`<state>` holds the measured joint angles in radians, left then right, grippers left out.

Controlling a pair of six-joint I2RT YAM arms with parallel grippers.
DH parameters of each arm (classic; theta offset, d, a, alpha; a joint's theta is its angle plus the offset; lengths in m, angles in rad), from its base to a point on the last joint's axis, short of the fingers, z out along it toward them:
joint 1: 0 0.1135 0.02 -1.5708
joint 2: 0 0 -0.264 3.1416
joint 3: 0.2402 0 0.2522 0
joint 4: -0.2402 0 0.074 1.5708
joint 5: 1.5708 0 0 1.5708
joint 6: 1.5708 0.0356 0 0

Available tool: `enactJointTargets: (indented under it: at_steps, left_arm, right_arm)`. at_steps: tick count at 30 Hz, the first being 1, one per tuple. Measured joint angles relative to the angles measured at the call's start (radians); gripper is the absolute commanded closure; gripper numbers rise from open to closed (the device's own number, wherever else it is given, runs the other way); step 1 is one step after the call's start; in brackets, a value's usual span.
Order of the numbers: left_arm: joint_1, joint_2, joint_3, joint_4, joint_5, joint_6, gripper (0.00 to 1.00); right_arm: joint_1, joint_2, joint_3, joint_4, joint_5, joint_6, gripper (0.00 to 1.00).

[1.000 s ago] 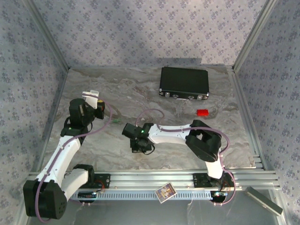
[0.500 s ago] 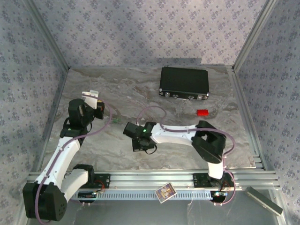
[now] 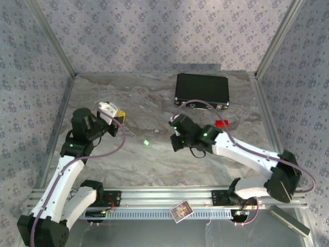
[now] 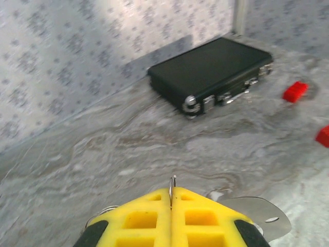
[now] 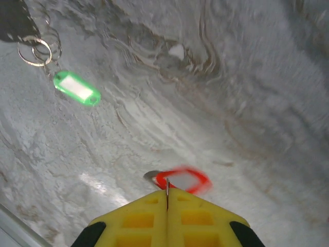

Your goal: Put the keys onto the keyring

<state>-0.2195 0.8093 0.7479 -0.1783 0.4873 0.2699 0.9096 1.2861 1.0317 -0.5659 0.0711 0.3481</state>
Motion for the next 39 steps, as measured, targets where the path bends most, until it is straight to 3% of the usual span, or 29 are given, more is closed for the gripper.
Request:
enactJointTargets:
  at_steps: [5, 10, 22, 39]
  left_arm:
    - [-0.076, 0.0, 0.027, -0.053, 0.109, 0.052, 1.0]
    - [-0.161, 0.025, 0.028, -0.071, 0.176, 0.09, 1.0]
    - [-0.372, 0.111, 0.028, -0.083, 0.204, 0.185, 1.0]
    - [-0.457, 0.169, 0.028, -0.084, 0.159, 0.31, 1.0]
  right_arm:
    - [-0.074, -0.123, -0.039, 0.065, -0.106, -0.208, 1.0]
    - [-0.149, -0.193, -0.068, 0.109, -0.229, -0.301, 1.0]
    - [-0.156, -0.155, 0.002, 0.05, -0.357, -0.43, 1.0]
    - [-0.101, -0.041, 0.119, -0.044, -0.591, -0.523, 1.0]
